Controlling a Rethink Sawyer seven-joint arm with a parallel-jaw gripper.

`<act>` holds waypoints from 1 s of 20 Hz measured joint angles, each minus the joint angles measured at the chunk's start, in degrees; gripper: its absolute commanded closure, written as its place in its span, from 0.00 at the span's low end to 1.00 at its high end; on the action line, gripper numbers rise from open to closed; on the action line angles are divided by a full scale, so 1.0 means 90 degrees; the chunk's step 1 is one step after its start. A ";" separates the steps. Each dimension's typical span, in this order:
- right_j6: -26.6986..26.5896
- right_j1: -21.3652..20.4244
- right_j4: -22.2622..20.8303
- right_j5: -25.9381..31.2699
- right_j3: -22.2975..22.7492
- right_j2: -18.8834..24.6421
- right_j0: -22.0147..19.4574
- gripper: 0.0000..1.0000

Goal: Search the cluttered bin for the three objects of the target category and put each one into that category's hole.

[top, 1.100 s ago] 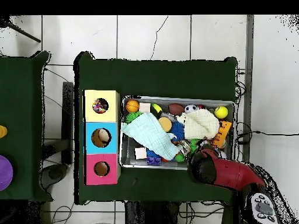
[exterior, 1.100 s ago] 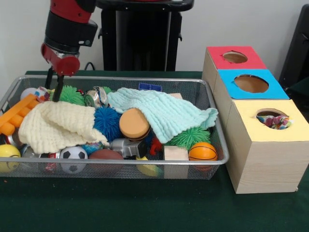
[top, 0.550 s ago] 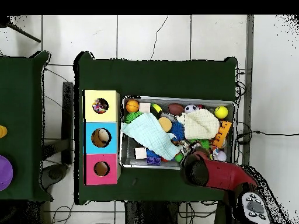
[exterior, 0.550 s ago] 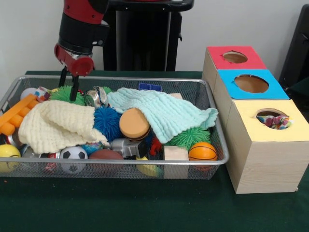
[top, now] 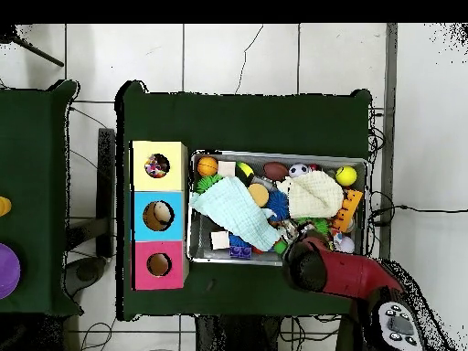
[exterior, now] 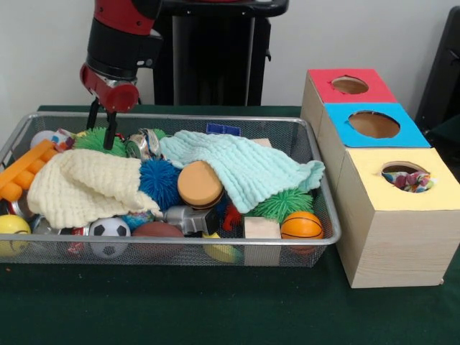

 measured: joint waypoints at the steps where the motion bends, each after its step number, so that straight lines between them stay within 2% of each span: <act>1: 0.0000 -0.0010 0.0000 0.0000 0.0001 0.0000 -0.0005 0.00; 10: 0.0000 -0.0320 0.0000 0.0000 0.0038 -0.0002 -0.0149 0.00; 20: 0.0000 -0.0339 0.0000 -0.0007 0.0039 -0.0006 -0.0160 0.00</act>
